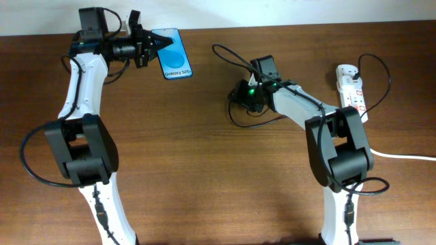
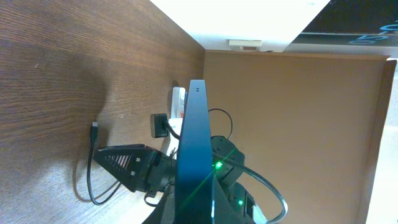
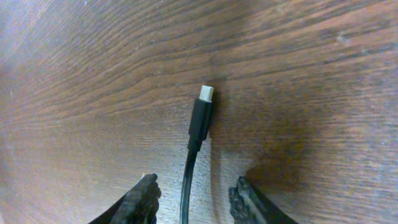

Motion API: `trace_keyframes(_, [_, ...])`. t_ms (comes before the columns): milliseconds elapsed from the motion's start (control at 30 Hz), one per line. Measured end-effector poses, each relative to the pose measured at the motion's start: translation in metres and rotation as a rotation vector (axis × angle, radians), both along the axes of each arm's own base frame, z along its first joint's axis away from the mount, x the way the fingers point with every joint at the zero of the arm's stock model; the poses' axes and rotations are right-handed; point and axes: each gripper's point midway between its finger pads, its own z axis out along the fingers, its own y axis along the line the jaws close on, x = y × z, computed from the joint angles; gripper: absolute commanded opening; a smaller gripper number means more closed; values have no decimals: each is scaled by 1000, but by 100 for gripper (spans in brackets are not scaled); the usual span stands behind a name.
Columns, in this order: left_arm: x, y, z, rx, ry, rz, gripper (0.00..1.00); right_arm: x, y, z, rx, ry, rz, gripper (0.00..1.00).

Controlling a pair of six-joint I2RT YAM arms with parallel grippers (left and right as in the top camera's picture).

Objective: Plug charger to phone and switch on socket
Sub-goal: 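Lower the right gripper and grasp the black cable's USB-C plug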

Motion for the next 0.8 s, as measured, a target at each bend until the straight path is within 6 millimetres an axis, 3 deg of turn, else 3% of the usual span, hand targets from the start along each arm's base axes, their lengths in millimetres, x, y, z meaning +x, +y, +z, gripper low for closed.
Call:
trace_keyframes(267, [0,-2,0,0,0,-4,0,6,3,-2,-4,-26,-16,39])
trace_keyframes(633, [-1,-6,0,0,0,-11,0,10,9,-5,-177,-92,-72,38])
trace_keyframes(800, [-2,-8,0,0,0,-14,0,10,5,-6,-223,-97,-117,31])
